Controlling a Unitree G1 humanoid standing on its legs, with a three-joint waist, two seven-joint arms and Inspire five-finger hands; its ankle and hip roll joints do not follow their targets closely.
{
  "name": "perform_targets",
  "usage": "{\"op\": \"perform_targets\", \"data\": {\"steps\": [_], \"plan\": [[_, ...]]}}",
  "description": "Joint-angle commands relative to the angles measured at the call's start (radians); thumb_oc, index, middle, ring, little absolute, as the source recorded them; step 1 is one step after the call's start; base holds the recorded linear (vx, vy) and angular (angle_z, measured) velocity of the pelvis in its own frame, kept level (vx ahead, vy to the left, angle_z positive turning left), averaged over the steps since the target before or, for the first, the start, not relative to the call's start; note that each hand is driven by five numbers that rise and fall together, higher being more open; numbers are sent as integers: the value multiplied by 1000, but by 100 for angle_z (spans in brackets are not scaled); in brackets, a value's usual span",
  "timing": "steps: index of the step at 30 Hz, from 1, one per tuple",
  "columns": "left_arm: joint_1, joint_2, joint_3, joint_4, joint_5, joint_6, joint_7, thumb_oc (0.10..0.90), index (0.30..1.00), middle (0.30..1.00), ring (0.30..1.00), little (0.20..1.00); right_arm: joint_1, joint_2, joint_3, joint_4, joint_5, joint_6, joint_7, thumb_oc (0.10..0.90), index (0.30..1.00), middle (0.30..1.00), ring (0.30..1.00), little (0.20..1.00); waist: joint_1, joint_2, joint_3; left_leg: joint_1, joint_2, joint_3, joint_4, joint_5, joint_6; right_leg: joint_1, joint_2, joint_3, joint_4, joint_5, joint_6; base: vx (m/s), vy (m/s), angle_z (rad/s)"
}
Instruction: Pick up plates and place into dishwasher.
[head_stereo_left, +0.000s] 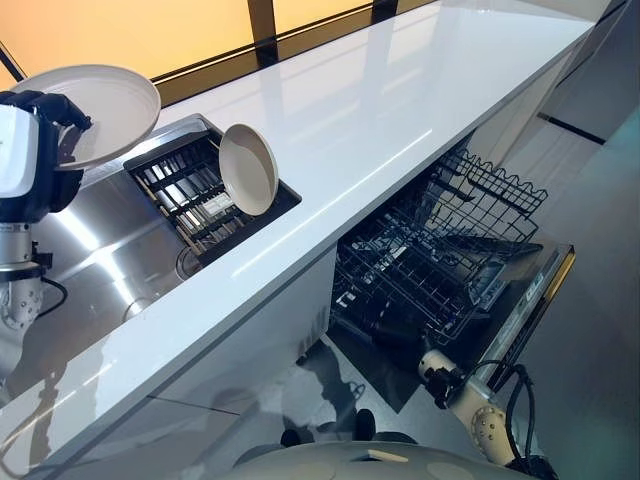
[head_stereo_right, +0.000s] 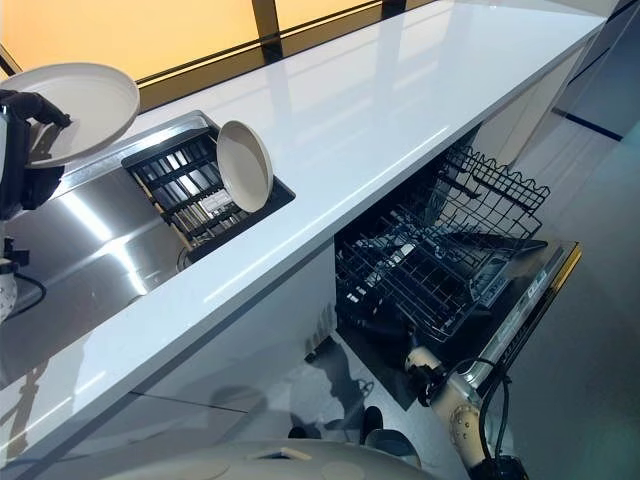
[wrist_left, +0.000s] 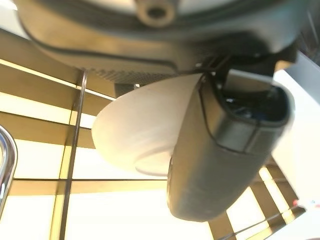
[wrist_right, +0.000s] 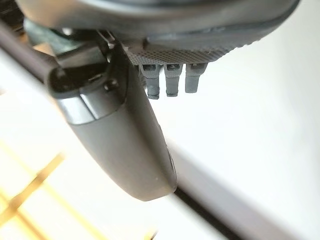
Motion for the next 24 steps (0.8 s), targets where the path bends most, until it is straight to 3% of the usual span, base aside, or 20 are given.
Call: {"op": "perform_targets", "data": {"steps": [1, 2, 4, 6, 9, 14, 18, 24], "plan": [[-79, -26, 114, -79, -105, -142, 69, 100, 300, 300, 300, 200, -137, -36, -140, -211, -3, -355, -56, 800, 900, 900, 900, 900, -24, 39, -33, -29, -81, -30, 3, -91, 41, -14, 3, -70, 85, -98, 89, -26, 30, -2], [-78, -43, 110, -92, -110, -160, 59, 100, 300, 300, 300, 200, -149, -44, -164, -232, -34, -388, -105, 800, 900, 900, 900, 900, -26, 38, -34, -28, -81, -31, 3, -92, 42, -13, 4, -66, 83, -98, 89, -7, 34, -5], [-79, -93, 100, -129, -131, -213, 29, 100, 300, 300, 300, 200, -174, -57, -221, -277, -224, -546, -269, 800, 900, 900, 900, 900, -29, 41, -34, -22, -84, -36, 3, -99, 45, -7, 8, -55, 83, -104, 88, 4, 38, -8], [-85, -134, 92, -175, -170, -238, -31, 100, 300, 300, 300, 200, -193, -74, -269, -319, -380, -632, -391, 800, 900, 900, 900, 900, -32, 45, -37, -25, -85, -36, 3, -96, 48, -11, 12, -42, 81, -98, 85, -10, 37, -11], [-117, -204, 68, -246, -264, -280, -191, 100, 300, 300, 300, 200, -209, -96, -312, -387, -548, -712, -420, 800, 900, 900, 900, 900, -34, 48, -41, -25, -86, -42, 3, -96, 51, -9, 23, -23, 81, -103, 80, -7, 18, -6], [-210, -210, -13, -304, -410, -296, -422, 100, 300, 300, 300, 200, -277, -246, -310, -428, -834, -705, -442, 800, 900, 900, 900, 900, -29, 43, -43, -24, -83, -46, 3, -94, 49, -2, 32, -12, 89, -111, 72, -16, -17, -8], [-272, -195, -67, -313, -472, -300, -526, 100, 300, 300, 300, 200, -325, -346, -303, -419, -981, -680, -443, 800, 900, 900, 900, 900, -25, 37, -47, -25, -80, -53, 3, -91, 46, -2, 36, -4, 98, -118, 68, -8, -41, 1], [-380, -145, -145, -302, -547, -290, -627, 100, 300, 300, 300, 200, -467, -476, -235, -414, -1080, -616, -378, 800, 900, 900, 900, 900, -15, 30, -56, -28, -75, -59, 3, -87, 39, 1, 43, -8, 102, -125, 61, 0, -44, 7]]}}
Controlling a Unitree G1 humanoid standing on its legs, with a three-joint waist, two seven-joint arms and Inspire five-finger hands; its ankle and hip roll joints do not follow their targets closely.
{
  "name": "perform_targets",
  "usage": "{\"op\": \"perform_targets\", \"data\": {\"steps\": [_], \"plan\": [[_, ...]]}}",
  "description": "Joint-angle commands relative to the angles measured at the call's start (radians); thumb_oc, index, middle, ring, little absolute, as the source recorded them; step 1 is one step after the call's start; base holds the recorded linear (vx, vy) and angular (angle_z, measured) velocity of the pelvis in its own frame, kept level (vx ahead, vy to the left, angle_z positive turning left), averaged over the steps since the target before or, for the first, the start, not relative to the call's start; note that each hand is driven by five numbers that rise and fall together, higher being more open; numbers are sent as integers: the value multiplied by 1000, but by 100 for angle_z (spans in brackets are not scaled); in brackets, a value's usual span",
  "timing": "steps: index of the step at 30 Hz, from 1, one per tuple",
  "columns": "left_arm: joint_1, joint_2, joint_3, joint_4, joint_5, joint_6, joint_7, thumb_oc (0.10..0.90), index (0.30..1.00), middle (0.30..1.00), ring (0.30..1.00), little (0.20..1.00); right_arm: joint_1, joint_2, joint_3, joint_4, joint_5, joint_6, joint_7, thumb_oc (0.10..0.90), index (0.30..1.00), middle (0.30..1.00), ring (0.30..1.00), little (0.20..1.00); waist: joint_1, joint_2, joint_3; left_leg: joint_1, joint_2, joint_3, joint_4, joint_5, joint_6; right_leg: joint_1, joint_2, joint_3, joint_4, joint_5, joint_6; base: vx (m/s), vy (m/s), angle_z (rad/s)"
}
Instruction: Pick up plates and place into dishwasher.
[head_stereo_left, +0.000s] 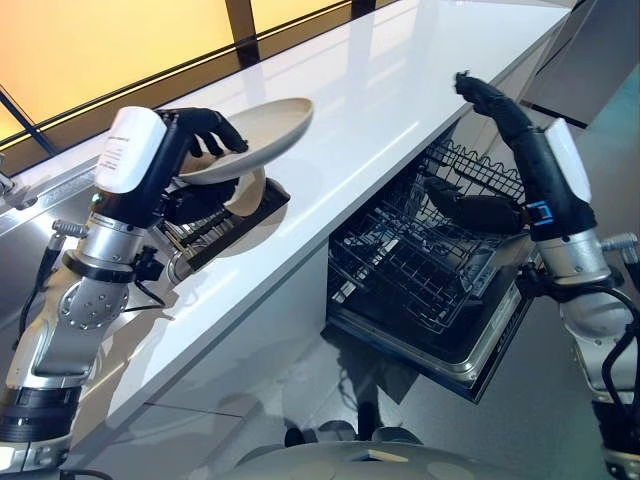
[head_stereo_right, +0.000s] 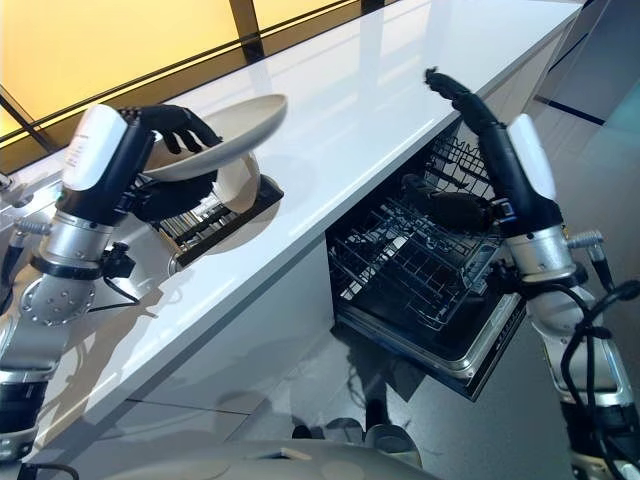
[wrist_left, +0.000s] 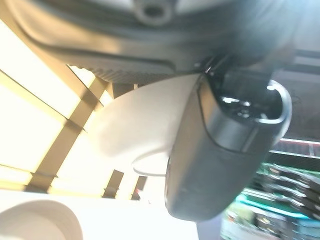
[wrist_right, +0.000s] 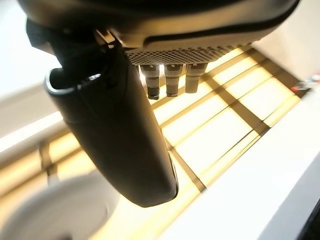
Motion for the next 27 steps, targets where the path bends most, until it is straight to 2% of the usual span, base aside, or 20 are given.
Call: {"op": "perform_targets", "data": {"steps": [1, 7, 12, 16, 23, 24, 25, 27], "plan": [[-198, 93, -17, -38, -140, -31, 6, 100, 300, 300, 300, 200, -196, -55, -14, -74, -4, -25, -11, 800, 900, 900, 900, 900, 15, 8, -61, -17, -68, -56, 2, -89, 28, 15, 46, -28, 102, -145, 65, 4, -28, 5], [-287, 136, -99, -23, -233, -9, -71, 100, 300, 300, 300, 200, -360, -143, 101, -76, -10, 17, 60, 800, 900, 900, 900, 900, 29, 0, -68, -17, -64, -64, 2, -85, 23, 21, 49, -38, 104, -150, 59, 20, -37, 3], [-316, 150, -129, -21, -285, -1, -122, 100, 300, 300, 300, 200, -424, -166, 153, -70, 4, 13, 106, 800, 900, 900, 900, 900, 34, -4, -74, -17, -63, -71, 2, -84, 21, 26, 50, -41, 102, -151, 57, 23, -19, 3], [-329, 157, -144, -25, -305, 1, -138, 100, 300, 300, 300, 200, -451, -177, 193, -82, 52, 31, 194, 800, 900, 900, 900, 900, 36, -5, -76, -17, -63, -75, 2, -82, 23, 26, 51, -41, 104, -153, 55, 29, -12, 3], [-361, 173, -182, -27, -359, -3, -190, 100, 300, 300, 300, 200, -493, -192, 258, -84, 65, 56, 256, 800, 900, 900, 900, 900, 39, -6, -81, -19, -63, -90, 2, -78, 24, 26, 49, -33, 107, -151, 54, 38, -4, 6], [-361, 173, -184, -29, -361, -4, -193, 100, 300, 300, 300, 200, -496, -192, 263, -83, 67, 58, 264, 254, 432, 432, 432, 354, 39, -6, -82, -19, -63, -90, 2, -78, 24, 26, 49, -34, 107, -151, 54, 25, 3, 8], [-361, 172, -186, -30, -370, -6, -199, 100, 300, 300, 300, 200, -497, -191, 269, -81, 84, 66, 279, 100, 300, 300, 300, 200, 40, -7, -82, -18, -63, -90, 2, -78, 24, 27, 48, -35, 108, -151, 54, 33, 4, 10], [-355, 168, -186, -33, -370, -21, -194, 100, 300, 300, 300, 200, -500, -187, 280, -83, 119, 87, 297, 100, 300, 300, 300, 200, 42, -7, -82, -18, -64, -93, 2, -78, 25, 28, 48, -38, 110, -154, 53, 39, 6, 6]]}}
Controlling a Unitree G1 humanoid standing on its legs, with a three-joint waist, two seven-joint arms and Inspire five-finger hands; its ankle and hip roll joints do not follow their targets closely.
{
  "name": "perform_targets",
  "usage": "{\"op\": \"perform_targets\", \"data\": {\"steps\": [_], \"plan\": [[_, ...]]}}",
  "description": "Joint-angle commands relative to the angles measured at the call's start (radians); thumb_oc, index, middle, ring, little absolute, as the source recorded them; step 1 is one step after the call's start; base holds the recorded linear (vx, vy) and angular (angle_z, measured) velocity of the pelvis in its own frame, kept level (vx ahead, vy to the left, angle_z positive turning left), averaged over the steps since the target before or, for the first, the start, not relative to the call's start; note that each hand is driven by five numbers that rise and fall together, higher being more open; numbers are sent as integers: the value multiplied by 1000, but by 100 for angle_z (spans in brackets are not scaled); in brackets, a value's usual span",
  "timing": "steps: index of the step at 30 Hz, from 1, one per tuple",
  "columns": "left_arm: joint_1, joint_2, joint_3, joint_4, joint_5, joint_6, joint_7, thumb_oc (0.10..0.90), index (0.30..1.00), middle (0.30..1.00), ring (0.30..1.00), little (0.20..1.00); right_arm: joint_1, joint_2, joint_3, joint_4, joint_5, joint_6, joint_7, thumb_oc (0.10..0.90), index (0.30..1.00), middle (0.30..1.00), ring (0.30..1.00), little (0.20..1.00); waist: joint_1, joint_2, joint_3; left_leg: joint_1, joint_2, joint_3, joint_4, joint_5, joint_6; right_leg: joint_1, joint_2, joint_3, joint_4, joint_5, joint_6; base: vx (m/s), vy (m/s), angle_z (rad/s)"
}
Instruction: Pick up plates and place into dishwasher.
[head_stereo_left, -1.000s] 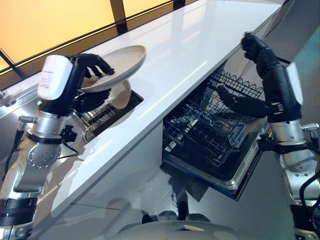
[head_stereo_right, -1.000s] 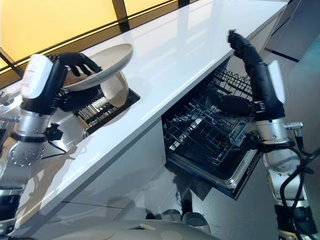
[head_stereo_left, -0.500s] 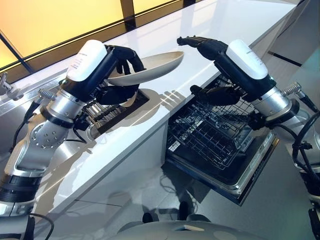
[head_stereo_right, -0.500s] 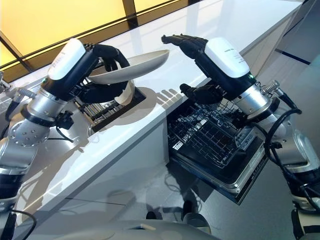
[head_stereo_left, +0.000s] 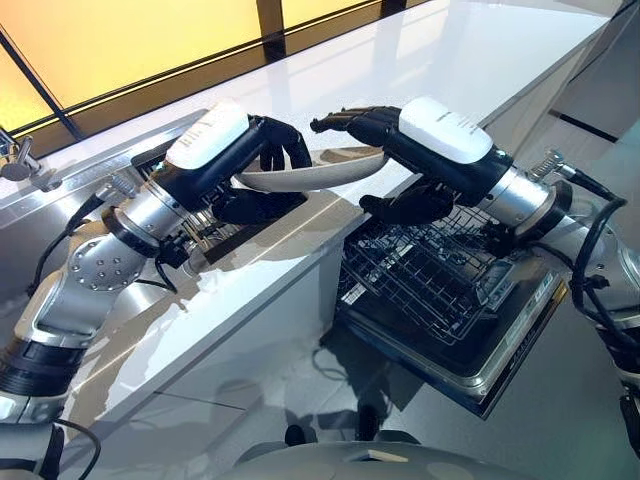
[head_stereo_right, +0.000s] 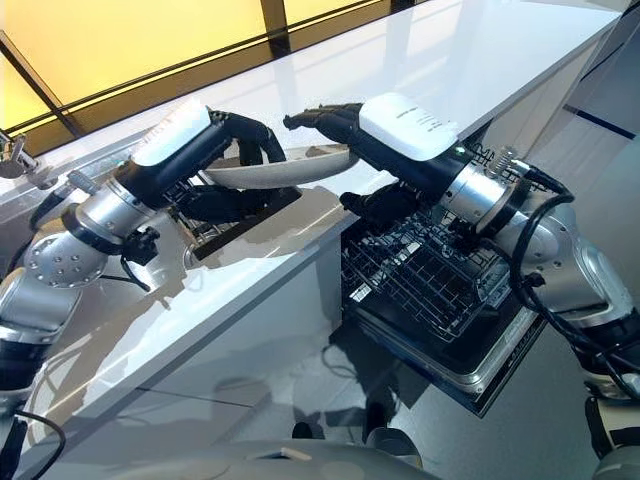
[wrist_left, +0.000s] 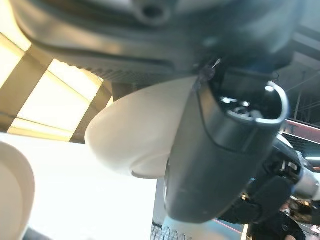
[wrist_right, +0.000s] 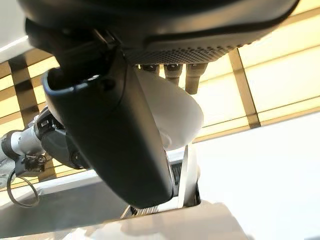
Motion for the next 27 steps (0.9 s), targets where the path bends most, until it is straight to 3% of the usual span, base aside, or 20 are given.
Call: {"op": "perform_targets", "data": {"steps": [1, 7, 8, 9, 10, 11, 15, 19, 22, 27], "plan": [[-168, 41, 2, -33, -137, -86, 59, 100, 300, 300, 300, 200, -142, -17, 14, -53, 116, 9, -5, 100, 300, 300, 300, 200, 11, -3, -84, -16, -63, -38, 2, -79, 25, 11, 51, -17, 113, -149, 45, 45, 6, 2], [-166, 1, -11, -47, -153, -173, 106, 100, 300, 300, 300, 200, -127, 31, 18, -22, 175, 31, -46, 100, 300, 300, 300, 200, 12, -6, -81, -14, -64, -49, 2, -80, 27, 13, 50, -17, 119, -154, 43, 35, 1, 5], [-162, -15, -13, -46, -156, -180, 114, 160, 352, 352, 352, 260, -121, 45, 16, -12, 168, 32, -62, 100, 300, 300, 300, 200, 13, -6, -80, -14, -64, -50, 2, -80, 27, 13, 50, -17, 120, -156, 42, 24, 1, 6], [-156, -32, -12, -43, -163, -177, 112, 322, 491, 491, 491, 422, -117, 55, 12, -5, 173, 38, -77, 100, 300, 300, 300, 200, 13, -6, -79, -13, -64, -50, 2, -80, 27, 12, 50, -17, 121, -156, 42, 23, 2, 4], [-149, -47, -12, -46, -170, -168, 118, 679, 796, 796, 796, 779, -108, 66, 5, 2, 175, 41, -107, 100, 300, 300, 300, 200, 13, -6, -78, -12, -63, -50, 2, -81, 28, 13, 50, -18, 122, -157, 41, 0, 0, 0], [-142, -62, -15, -43, -174, -161, 123, 800, 900, 900, 900, 900, -98, 78, -3, 10, 160, 38, -128, 100, 300, 300, 300, 200, 12, -6, -76, -12, -63, -50, 2, -82, 28, 13, 51, -18, 124, -159, 41, 0, 0, 0], [-108, -116, -4, -26, -247, -109, 103, 800, 900, 900, 900, 900, -52, 120, -67, 59, 164, 33, -256, 100, 300, 300, 300, 200, 9, -3, -71, -5, -61, -45, 2, -84, 29, 16, 53, -19, 128, -162, 41, 0, 0, 0], [-74, -151, 25, 7, -230, -57, 155, 800, 900, 900, 900, 900, 3, 150, -159, 127, 127, 1, -441, 100, 300, 300, 300, 200, 4, 0, -67, 2, -59, -43, 2, -89, 31, 19, 57, -13, 130, -166, 40, 0, 0, 0], [-40, -142, 83, 54, -210, 5, 214, 800, 900, 900, 900, 900, 61, 158, -264, 194, 63, -27, -622, 100, 300, 300, 300, 200, 0, 4, -63, 7, -58, -43, 4, -92, 33, 21, 61, -6, 134, -171, 38, 34, -40, 6], [24, -90, 197, 144, -92, 17, 333, 800, 900, 900, 900, 900, 168, 148, -398, 306, 25, 29, -791, 100, 300, 300, 300, 200, -2, 8, -60, 9, -56, -38, 6, -95, 34, 24, 65, -3, 133, -179, 35, 35, -62, 3]]}}
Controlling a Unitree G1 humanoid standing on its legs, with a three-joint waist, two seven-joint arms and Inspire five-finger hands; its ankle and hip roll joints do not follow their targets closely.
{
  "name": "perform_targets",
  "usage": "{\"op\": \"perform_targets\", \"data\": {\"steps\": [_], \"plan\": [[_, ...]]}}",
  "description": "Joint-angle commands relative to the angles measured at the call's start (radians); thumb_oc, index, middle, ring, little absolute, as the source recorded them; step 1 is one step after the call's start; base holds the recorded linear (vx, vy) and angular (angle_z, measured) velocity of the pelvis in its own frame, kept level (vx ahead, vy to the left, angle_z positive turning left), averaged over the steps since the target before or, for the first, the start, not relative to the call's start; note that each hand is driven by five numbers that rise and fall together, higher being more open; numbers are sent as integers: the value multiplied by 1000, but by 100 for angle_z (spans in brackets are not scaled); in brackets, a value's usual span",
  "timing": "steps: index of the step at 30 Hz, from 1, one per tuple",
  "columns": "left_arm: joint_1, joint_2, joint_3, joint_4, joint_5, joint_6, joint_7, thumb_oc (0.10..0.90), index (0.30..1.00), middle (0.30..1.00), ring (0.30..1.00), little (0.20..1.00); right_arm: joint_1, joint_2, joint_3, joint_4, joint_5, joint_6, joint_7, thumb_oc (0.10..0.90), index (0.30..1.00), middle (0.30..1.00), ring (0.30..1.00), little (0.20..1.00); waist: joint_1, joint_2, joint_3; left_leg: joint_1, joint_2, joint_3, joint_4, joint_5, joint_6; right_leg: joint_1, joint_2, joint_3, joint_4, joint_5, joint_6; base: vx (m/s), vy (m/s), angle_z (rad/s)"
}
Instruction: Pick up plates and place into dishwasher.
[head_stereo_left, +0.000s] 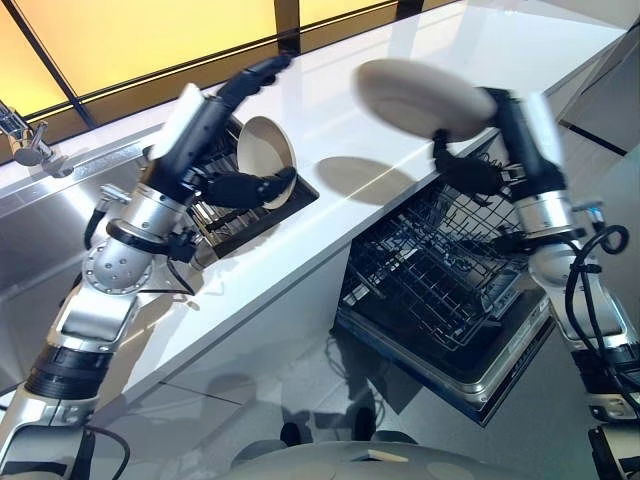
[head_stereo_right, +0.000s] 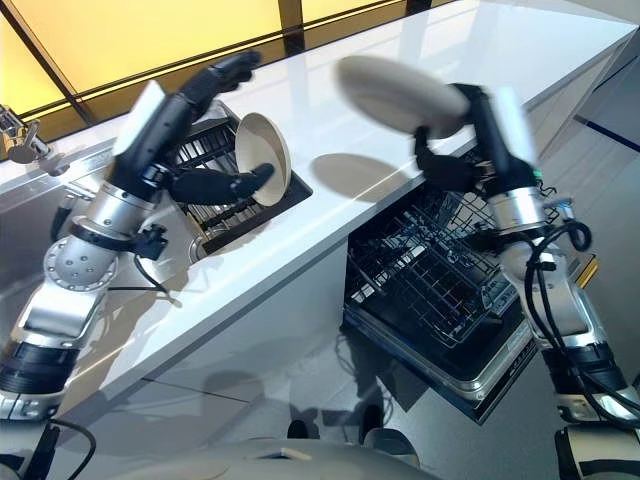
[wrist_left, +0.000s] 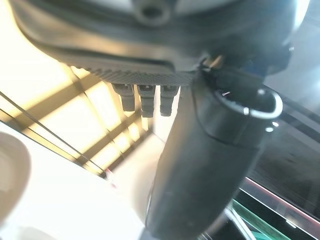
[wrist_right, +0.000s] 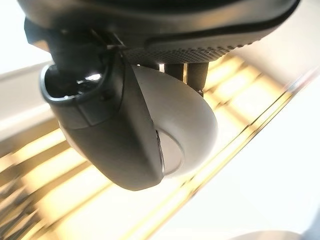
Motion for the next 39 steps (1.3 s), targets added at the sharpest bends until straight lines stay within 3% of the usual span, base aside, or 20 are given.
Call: {"op": "perform_targets", "data": {"steps": [1, 5, 10, 17, 23, 31, 39], "plan": [[-18, 65, 133, 66, 121, -25, 180, 800, 900, 900, 900, 900, -35, -50, -181, 2, 27, 0, -195, 100, 300, 300, 300, 200, -3, 29, -74, 4, -53, -11, 6, -101, 32, 5, 71, -5, 134, -173, 24, 44, -95, 2], [45, 110, 219, 132, 116, -30, 225, 800, 900, 900, 900, 900, 57, -45, -271, 118, 115, 34, -251, 100, 300, 300, 300, 200, -4, 36, -71, 5, -50, -13, 8, -104, 32, 6, 76, 0, 135, -180, 19, 36, -83, 2], [87, 97, 257, 167, 111, -16, 236, 800, 900, 900, 900, 900, 103, 7, -280, 229, 163, 53, -222, 100, 300, 300, 300, 200, -6, 47, -61, 7, -43, -16, 16, -107, 30, 7, 80, -4, 146, -192, 10, 54, -98, 5], [72, 106, 239, 223, 91, 11, 252, 800, 900, 900, 900, 900, 79, 19, -196, 360, 140, 80, -168, 100, 300, 300, 300, 200, 6, 57, -41, -2, -33, -22, 53, -117, 21, 7, 79, -33, 174, -214, -6, 61, -108, 9], [44, 113, 201, 241, 47, 19, 248, 800, 900, 900, 900, 900, -1, -58, -100, 473, 104, 144, -125, 100, 300, 300, 300, 200, 32, 57, -10, -29, -23, -37, 96, -120, 0, 5, 78, -67, 193, -230, -25, 68, -121, 14], [1, 117, 151, 214, -2, -13, 199, 800, 900, 900, 900, 900, -218, -107, 77, 624, 93, 341, -96, 100, 300, 300, 300, 200, 83, 49, 61, -125, -2, -44, 192, -117, -30, -40, 72, -121, 264, -264, -61, 23, -123, 20], [-50, 126, 92, 199, -53, -13, 143, 800, 900, 900, 900, 900, -358, -109, 228, 825, 36, 431, -68, 100, 300, 300, 300, 200, 98, 55, 105, -160, 12, -39, 239, -115, -42, -48, 74, -128, 299, -278, -87, 55, -99, 8]]}}
